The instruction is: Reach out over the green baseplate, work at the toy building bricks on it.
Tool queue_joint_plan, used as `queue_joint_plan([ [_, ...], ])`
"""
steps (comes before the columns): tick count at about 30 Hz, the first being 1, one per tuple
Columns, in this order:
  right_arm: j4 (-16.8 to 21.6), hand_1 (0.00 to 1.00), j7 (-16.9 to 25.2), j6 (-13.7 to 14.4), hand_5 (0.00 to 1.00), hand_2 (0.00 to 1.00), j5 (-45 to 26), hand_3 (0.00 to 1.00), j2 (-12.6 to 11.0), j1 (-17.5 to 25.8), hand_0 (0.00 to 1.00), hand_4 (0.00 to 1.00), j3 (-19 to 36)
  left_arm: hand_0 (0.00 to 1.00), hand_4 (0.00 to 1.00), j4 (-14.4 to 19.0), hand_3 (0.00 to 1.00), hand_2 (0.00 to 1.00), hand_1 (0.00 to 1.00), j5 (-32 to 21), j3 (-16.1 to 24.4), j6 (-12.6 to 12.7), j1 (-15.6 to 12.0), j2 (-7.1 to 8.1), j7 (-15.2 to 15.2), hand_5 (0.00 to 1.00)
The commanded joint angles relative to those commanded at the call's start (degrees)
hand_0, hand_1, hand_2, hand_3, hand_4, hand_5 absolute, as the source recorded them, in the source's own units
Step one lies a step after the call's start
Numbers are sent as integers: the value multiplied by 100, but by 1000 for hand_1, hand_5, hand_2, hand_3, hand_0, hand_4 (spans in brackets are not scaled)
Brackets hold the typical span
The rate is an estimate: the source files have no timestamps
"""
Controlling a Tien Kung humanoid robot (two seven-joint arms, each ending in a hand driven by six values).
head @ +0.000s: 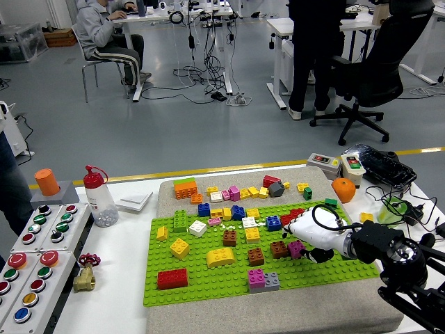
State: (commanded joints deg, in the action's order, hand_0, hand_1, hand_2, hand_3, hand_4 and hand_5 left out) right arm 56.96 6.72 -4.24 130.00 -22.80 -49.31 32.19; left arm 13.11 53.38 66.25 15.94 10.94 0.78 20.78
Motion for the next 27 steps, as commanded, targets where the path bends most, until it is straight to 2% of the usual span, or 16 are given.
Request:
queue_joint_plan([
  [16,-220,718,-3,-112,138,722,0,774,68,-10,655,636,25,633,349,-5,422,600,598,-65,-25,19,-4,-1,-24,990],
  [27,-393,714,-4,-144,166,721,-38,779,220,-44,651,649,16,633,348,-3,418,600,598,-82,-39,39,7,4,-34,990],
])
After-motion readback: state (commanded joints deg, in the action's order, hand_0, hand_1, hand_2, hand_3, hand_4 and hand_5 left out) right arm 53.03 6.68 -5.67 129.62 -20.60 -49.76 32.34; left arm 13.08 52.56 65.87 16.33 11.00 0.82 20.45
